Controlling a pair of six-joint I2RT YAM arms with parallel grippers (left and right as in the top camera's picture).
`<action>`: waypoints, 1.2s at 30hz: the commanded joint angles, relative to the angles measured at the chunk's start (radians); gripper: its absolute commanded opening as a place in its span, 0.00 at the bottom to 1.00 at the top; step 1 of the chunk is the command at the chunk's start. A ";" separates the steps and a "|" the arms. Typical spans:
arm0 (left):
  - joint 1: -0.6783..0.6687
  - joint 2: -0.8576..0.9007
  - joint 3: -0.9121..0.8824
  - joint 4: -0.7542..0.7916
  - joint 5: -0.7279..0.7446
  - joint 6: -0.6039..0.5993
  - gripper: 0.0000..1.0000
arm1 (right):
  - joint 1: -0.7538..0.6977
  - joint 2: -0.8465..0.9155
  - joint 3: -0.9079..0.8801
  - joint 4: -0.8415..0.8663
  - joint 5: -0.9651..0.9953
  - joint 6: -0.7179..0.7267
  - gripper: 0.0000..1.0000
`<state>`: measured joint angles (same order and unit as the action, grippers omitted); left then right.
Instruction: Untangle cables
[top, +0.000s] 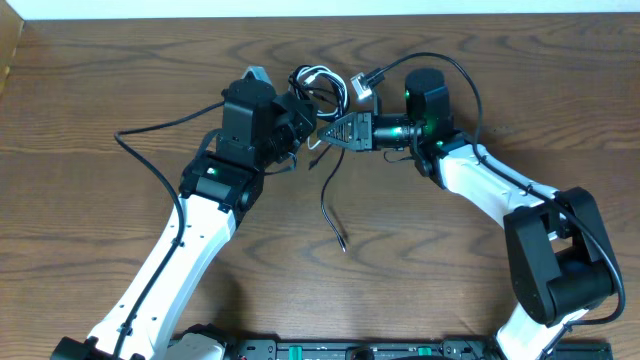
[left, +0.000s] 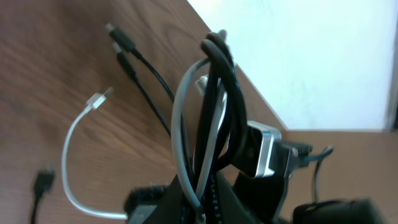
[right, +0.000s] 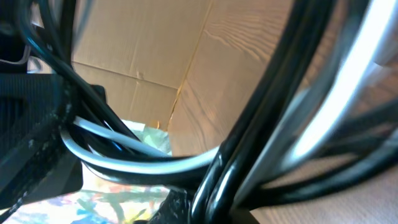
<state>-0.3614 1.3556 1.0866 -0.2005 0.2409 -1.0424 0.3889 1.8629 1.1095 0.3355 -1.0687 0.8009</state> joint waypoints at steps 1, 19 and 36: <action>-0.003 -0.013 0.011 -0.019 0.020 0.301 0.07 | -0.036 -0.021 0.005 -0.044 -0.085 -0.002 0.01; -0.003 -0.012 0.011 -0.035 0.020 0.584 0.07 | -0.138 -0.021 0.001 -0.067 -0.298 -0.010 0.01; -0.003 -0.012 0.011 0.038 -0.015 -0.079 0.07 | -0.101 -0.021 -0.012 -0.156 -0.278 -0.178 0.51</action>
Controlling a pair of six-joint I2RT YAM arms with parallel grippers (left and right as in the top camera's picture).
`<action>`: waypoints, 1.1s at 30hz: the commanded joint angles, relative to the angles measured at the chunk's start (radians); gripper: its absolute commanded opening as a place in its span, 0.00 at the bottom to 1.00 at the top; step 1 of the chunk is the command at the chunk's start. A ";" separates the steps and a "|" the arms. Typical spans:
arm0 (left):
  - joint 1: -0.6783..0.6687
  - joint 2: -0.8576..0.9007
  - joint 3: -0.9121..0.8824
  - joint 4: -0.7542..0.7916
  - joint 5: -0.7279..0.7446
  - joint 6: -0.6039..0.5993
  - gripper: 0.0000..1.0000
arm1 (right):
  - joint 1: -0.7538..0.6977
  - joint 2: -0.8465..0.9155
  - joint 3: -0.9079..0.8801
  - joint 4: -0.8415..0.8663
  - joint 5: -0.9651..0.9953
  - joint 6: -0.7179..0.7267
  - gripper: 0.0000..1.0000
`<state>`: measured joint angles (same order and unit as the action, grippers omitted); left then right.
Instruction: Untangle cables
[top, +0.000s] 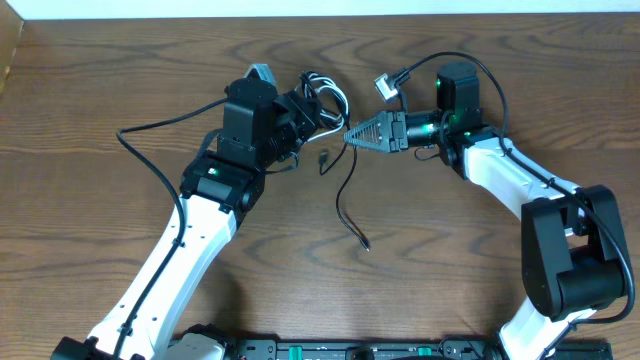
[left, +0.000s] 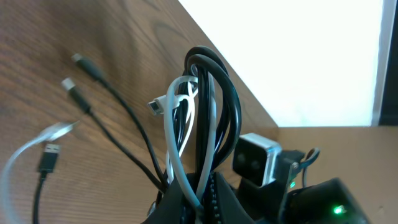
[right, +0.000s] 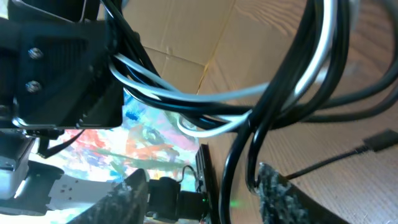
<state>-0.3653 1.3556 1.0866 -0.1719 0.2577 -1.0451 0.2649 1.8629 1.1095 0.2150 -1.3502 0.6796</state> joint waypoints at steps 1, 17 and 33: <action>0.000 -0.012 0.011 0.010 -0.034 -0.083 0.07 | 0.029 -0.021 -0.012 -0.051 0.018 -0.069 0.50; 0.000 -0.011 0.011 0.009 -0.068 -0.142 0.08 | 0.151 -0.021 -0.012 0.227 0.135 0.170 0.48; 0.007 -0.011 0.011 -0.021 -0.094 -0.142 0.08 | 0.190 -0.021 -0.012 0.271 0.285 0.356 0.38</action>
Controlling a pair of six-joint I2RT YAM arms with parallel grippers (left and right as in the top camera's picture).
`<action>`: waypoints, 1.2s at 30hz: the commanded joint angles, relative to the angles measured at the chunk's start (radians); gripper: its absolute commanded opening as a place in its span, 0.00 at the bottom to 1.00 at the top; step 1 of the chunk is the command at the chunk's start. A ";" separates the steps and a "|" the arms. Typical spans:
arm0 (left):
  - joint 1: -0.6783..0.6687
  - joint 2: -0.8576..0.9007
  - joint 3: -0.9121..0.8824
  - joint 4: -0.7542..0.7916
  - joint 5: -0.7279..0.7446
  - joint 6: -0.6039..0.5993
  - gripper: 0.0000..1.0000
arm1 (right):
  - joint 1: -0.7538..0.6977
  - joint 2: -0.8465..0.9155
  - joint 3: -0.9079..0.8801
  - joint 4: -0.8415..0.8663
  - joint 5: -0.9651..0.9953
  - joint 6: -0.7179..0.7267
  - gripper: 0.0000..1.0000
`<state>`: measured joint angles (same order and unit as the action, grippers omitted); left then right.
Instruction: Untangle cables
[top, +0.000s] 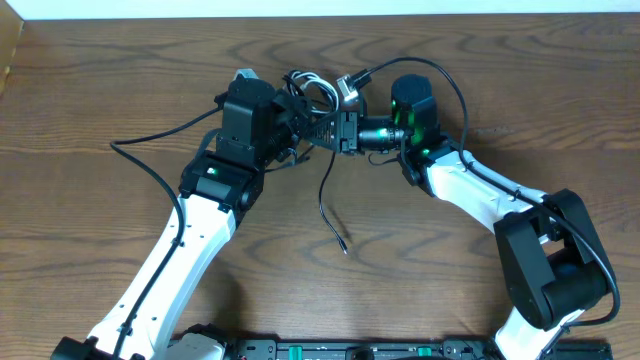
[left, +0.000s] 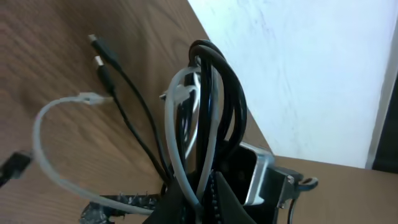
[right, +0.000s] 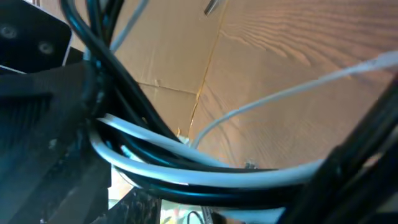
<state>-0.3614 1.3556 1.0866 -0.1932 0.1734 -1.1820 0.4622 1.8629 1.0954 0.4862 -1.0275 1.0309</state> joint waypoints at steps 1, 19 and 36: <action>0.003 -0.011 0.011 0.001 -0.010 -0.005 0.08 | -0.011 -0.021 0.002 0.005 -0.037 0.000 0.39; 0.002 -0.011 0.011 -0.025 0.020 0.127 0.07 | -0.018 -0.021 0.002 -0.063 0.126 -0.089 0.01; 0.002 -0.011 0.011 -0.163 0.021 1.035 0.07 | -0.220 -0.021 0.002 -0.259 -0.400 -0.236 0.01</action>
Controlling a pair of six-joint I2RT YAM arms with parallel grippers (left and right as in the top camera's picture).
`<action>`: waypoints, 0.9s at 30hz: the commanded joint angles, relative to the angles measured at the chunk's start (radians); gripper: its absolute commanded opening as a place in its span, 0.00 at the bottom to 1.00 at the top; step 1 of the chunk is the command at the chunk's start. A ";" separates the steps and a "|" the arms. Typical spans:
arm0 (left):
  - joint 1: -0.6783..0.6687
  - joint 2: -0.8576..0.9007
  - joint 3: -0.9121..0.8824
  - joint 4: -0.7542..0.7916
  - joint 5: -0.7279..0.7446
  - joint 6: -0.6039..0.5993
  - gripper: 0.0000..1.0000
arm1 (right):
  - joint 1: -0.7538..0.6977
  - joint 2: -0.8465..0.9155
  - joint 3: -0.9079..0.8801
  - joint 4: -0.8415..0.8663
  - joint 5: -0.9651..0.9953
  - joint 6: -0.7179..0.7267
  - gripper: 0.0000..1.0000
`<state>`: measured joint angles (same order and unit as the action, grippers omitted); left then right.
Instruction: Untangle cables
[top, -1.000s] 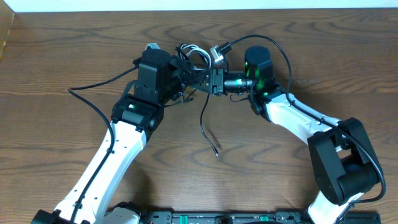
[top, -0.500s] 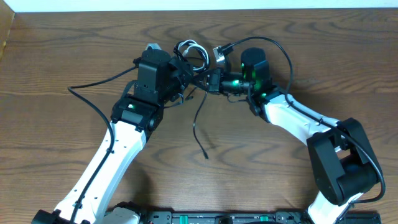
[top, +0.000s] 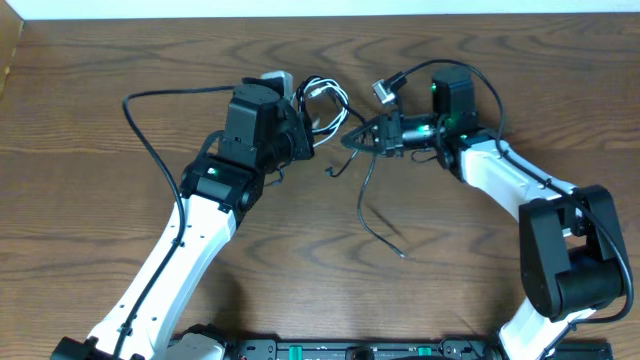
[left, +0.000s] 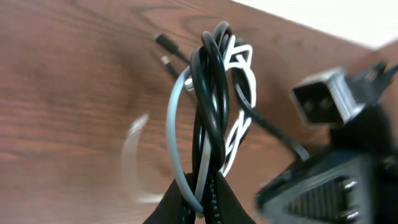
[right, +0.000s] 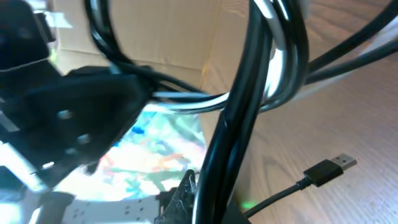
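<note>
A tangled bundle of black and white cables (top: 325, 100) is held up off the wooden table (top: 100, 60) by my left gripper (top: 300, 138), which is shut on its lower end. In the left wrist view the bundle (left: 208, 106) rises from that gripper (left: 202, 186). My right gripper (top: 356, 140) sits just right of the bundle, shut on a black cable (top: 368, 195) that runs down to the table. In the right wrist view the black cable (right: 242, 124) passes through the right gripper (right: 211, 202).
A loose black USB plug (top: 330, 168) lies below the bundle; the right wrist view shows the USB plug (right: 329, 167) on the wood. The left arm's own black lead (top: 150, 110) loops out at far left. The table's back edge (top: 500, 16) is close behind.
My right gripper has come away from the bundle to the right, now shut on a black cable. That cable's free end lies further right on the table. The left gripper's bundle has shifted slightly right.
My right gripper was pressed into the bundle held by my left gripper. Then it stood open a little to the right, and then was back against the bundle. Now it is off to the right again, shut on a black cable that trails across the table.
</note>
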<state>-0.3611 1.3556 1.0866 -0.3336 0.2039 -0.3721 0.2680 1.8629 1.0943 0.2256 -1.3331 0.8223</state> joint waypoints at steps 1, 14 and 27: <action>0.002 -0.011 0.011 -0.031 -0.005 0.254 0.07 | -0.031 -0.021 0.003 0.002 -0.095 -0.027 0.01; 0.002 -0.010 0.010 -0.105 0.289 0.513 0.08 | -0.082 -0.021 0.003 0.014 -0.012 0.005 0.01; -0.034 -0.003 -0.008 -0.155 0.339 0.563 0.07 | -0.031 -0.021 0.003 0.197 0.059 0.171 0.01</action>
<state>-0.3740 1.3556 1.0866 -0.4747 0.5182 0.1627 0.2153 1.8629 1.0908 0.4145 -1.3228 0.9844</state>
